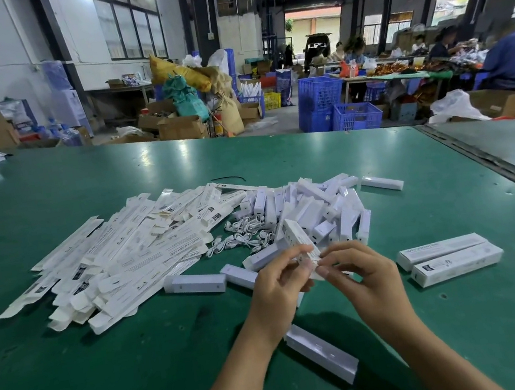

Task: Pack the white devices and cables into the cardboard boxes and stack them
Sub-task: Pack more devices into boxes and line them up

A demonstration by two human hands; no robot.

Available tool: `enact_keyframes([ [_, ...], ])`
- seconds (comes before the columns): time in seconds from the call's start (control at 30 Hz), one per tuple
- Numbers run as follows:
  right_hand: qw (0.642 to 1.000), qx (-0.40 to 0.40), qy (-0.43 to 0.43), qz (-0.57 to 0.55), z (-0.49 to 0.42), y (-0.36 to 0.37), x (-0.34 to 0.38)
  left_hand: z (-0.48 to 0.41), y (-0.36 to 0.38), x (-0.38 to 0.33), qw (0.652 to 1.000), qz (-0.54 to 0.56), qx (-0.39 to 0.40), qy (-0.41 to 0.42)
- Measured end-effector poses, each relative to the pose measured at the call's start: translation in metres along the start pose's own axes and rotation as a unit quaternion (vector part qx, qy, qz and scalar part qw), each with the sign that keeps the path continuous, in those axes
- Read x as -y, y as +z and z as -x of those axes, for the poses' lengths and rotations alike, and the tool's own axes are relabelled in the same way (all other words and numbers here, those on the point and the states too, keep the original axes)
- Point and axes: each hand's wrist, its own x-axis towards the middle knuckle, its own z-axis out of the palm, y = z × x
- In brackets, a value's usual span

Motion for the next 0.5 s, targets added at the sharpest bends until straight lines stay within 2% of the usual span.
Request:
enact_keyframes([
  [0.13,0.993,0.001,0.069,-0.093,0.0,0.0,0.001,0.002,-0.002,0.0,0.998,-0.039,0.03,0.029],
  [0.23,0.991,0.006,0.066,-0.114,0.001,0.002,0.002,0.002,-0.002,-0.002,0.997,-0.055,0.034,0.042],
  [0.4,0.987,-0.001,0.08,-0.142,0.002,0.005,0.0,0.004,0.004,-0.006,0.994,-0.07,0.009,0.086],
  [0.5,0.968,-0.002,0.139,-0.21,0.002,0.006,-0.002,0.005,0.014,-0.007,0.994,-0.045,-0.027,0.098],
])
